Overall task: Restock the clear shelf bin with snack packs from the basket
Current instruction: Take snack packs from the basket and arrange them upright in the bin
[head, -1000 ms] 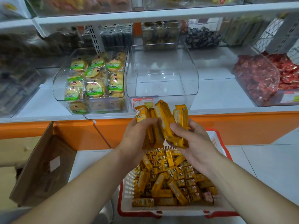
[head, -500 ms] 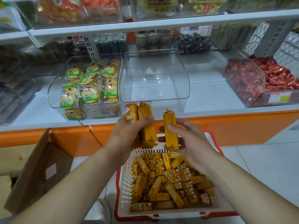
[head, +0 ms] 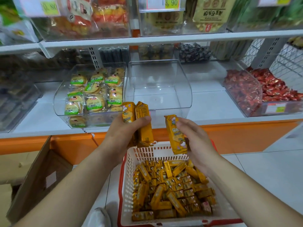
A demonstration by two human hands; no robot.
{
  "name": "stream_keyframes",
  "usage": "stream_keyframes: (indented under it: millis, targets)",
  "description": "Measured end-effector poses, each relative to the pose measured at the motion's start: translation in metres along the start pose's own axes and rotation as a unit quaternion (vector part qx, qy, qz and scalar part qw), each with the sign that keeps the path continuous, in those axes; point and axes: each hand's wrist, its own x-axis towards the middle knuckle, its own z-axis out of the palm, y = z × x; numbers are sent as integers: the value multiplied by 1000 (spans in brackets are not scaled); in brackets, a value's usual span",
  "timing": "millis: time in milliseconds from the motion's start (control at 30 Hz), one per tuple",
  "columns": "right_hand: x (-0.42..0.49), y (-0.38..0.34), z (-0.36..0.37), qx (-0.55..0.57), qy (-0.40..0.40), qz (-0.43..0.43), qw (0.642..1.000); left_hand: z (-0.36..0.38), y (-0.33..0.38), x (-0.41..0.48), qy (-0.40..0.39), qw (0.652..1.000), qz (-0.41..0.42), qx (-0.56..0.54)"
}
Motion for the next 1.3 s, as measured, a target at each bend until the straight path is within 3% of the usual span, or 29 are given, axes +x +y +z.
stream_keyframes:
  millis: [167,333,667,800,1067,1200,1300]
  targets:
    - [37,-36,26,-45,-17,-69,996,-29,24,18,41,997,57,44]
    - [135,-61,63,-186,3,-129,974,-60,35,42,108,985,100,91]
    - [342,-18,111,-389,56,-164,905,-77,24,94,148,982,110,50]
    - [364,-8,122,-403,63,-214,888,-73,27,107,144,983,105,32]
    - [381,1,125,-500,100,-195,838,-78,22,111,124,988,93,8]
    - [370,-8,121,-496,79,-137,854,-79,23,107,112,990,81,8]
    - [324,-26,119,-429,102,-164,882,-83,24,100,115,991,65,8]
